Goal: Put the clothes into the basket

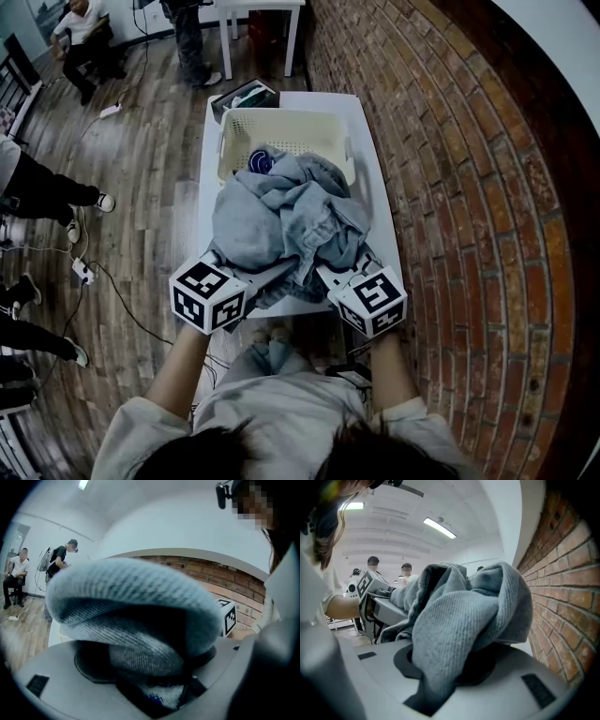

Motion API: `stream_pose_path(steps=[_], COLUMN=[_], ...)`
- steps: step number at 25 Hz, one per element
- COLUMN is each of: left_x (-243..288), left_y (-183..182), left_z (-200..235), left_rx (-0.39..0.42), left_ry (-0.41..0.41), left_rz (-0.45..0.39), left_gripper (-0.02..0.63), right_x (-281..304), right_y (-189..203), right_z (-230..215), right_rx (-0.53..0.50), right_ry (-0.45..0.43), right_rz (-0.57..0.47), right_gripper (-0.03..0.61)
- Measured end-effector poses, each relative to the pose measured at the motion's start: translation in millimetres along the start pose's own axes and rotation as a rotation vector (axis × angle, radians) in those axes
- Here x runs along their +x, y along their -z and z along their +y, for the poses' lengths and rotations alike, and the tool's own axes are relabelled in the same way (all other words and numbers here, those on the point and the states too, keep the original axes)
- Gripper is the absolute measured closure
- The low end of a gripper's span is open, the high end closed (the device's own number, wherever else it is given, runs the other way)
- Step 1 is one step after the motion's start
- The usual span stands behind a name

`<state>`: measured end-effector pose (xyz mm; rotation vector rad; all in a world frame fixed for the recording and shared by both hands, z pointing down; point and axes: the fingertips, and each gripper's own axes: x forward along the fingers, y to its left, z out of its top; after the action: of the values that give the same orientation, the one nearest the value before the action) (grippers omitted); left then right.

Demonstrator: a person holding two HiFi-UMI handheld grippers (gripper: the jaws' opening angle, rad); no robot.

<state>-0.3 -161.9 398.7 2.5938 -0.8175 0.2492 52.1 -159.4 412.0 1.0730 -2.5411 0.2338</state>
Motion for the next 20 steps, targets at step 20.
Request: stream_pose_path(steps=[20], left_x=[17.6], left_y=[-114.5], left_z=[36.5], left_rx=[0.174], left_ry=[-0.045], left_rz=[-0.137], left_gripper=[0.209], right_x=[25.6], right_y=[-105.5], right_z=[-60.1], right_rx=[-0.13], right_ry=[0.086], right_rz=[-0.157], right_gripper=[0.46])
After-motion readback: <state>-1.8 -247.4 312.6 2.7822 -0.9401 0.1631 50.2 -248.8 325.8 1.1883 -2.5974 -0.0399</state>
